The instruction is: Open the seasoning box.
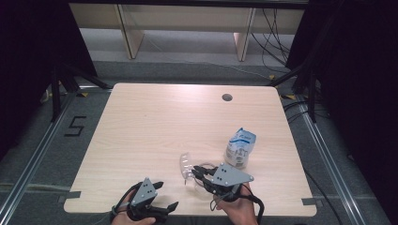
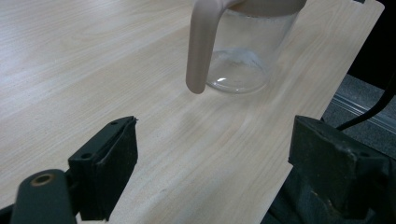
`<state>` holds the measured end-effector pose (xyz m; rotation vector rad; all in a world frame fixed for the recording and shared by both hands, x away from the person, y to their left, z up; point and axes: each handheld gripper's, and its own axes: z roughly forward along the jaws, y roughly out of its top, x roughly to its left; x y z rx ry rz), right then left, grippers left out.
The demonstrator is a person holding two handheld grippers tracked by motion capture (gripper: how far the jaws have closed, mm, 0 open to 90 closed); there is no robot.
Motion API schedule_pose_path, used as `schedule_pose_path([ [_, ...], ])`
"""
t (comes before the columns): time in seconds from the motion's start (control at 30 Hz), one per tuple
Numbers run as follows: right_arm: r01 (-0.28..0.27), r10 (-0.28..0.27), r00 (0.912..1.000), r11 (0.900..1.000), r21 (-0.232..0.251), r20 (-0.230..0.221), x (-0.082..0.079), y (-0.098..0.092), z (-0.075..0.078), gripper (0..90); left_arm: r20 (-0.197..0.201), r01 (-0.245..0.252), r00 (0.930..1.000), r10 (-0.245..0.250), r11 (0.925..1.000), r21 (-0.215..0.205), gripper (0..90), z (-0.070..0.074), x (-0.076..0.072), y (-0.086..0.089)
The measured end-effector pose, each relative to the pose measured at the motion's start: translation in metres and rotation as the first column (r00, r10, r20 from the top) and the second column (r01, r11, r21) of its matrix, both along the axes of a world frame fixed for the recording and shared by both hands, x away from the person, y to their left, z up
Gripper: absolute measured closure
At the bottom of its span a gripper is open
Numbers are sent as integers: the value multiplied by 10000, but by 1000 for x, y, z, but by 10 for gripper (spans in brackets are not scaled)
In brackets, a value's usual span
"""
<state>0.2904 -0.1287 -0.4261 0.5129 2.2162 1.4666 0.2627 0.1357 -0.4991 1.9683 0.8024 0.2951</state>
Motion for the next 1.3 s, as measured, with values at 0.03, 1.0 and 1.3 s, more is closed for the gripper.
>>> schedule_pose_path([
  [0.03, -72, 74, 9997, 9999, -101, 230, 1, 0, 0, 828, 7, -4, 10000, 4, 10000, -7, 152, 0, 0, 0],
  [1.0, 2355, -2268, 9699, 9662, 1052, -885, -2, -105, -12, 410, 140, -66, 9999, 68, 9999, -143, 152, 1, 2, 2],
  [1.3, 3352, -3234, 9399, 9351, 1148, -1097, 2, -129, -20, 366, -49, -184, 9998, 183, 9996, -202, 152, 1, 0, 1],
])
